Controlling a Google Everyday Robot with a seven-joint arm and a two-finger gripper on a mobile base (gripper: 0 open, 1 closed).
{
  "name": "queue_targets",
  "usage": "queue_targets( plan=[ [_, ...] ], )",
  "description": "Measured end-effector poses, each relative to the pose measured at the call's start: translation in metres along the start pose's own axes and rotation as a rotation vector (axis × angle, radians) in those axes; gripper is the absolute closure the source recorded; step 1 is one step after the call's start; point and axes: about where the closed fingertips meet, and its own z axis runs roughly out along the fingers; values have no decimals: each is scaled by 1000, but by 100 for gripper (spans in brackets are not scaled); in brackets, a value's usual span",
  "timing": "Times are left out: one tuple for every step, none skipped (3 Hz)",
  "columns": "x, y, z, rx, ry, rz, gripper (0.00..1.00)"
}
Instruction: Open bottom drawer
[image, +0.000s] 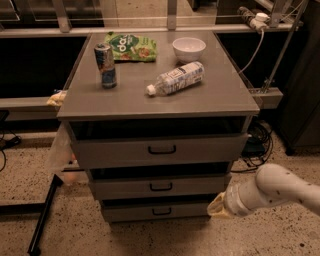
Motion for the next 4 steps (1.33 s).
queue_targets(
  plan=[
    [22, -21, 57, -10, -91, -24, 100],
    [37, -14, 89, -39, -118, 1, 100],
    [37, -13, 90, -42, -119, 2, 100],
    [57, -16, 116, -22, -123, -15, 100]
  ],
)
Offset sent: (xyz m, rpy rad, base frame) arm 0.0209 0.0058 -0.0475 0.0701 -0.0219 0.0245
